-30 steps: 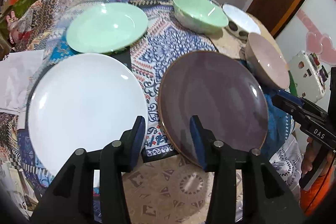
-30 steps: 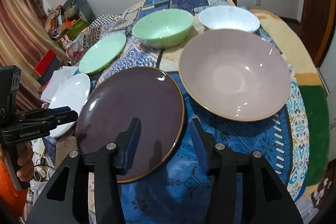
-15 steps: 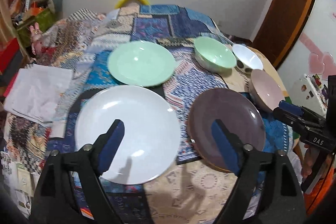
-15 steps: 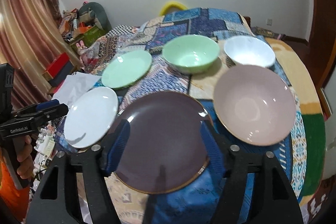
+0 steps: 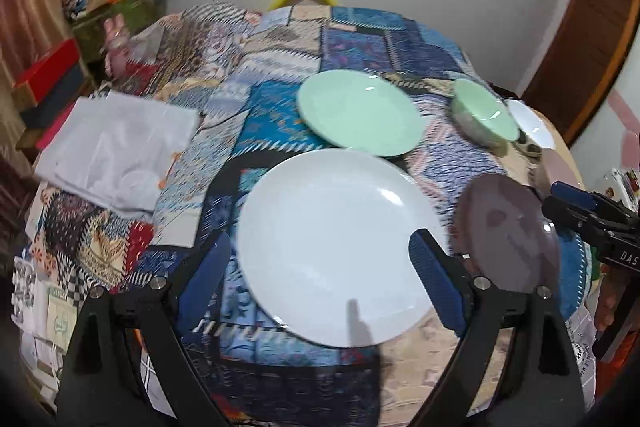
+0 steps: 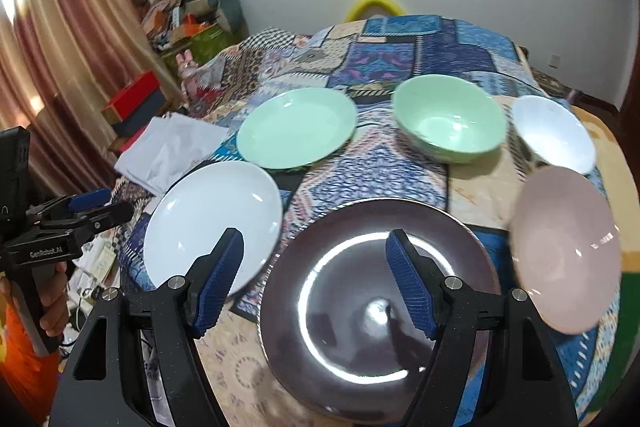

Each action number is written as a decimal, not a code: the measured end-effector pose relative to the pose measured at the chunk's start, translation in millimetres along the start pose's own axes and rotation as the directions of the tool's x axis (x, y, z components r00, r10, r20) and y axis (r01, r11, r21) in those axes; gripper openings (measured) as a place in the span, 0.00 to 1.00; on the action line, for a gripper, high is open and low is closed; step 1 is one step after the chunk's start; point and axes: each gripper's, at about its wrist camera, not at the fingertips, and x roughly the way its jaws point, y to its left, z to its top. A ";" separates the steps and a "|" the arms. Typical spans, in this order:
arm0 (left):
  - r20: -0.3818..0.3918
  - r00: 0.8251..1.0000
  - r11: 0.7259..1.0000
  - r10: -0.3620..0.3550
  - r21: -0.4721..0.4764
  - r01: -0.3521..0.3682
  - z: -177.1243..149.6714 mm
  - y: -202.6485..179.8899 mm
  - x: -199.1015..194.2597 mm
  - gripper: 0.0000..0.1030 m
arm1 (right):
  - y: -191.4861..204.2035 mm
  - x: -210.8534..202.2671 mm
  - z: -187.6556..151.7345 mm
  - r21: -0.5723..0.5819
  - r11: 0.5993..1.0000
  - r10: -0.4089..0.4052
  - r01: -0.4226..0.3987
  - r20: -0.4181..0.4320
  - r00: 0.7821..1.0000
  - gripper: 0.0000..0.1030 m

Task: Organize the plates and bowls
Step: 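Close the left tool on the white plate rim while the right tool grips it too, then lift the white plate with both tools and carry it over the dark brown plate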

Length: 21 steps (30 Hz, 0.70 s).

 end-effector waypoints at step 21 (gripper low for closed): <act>-0.131 0.991 0.997 -0.024 -0.078 0.013 -21.4 58.5 55.4 0.47 | 28.3 88.8 12.9 -0.123 0.992 0.011 -0.032 -0.170 0.985 0.51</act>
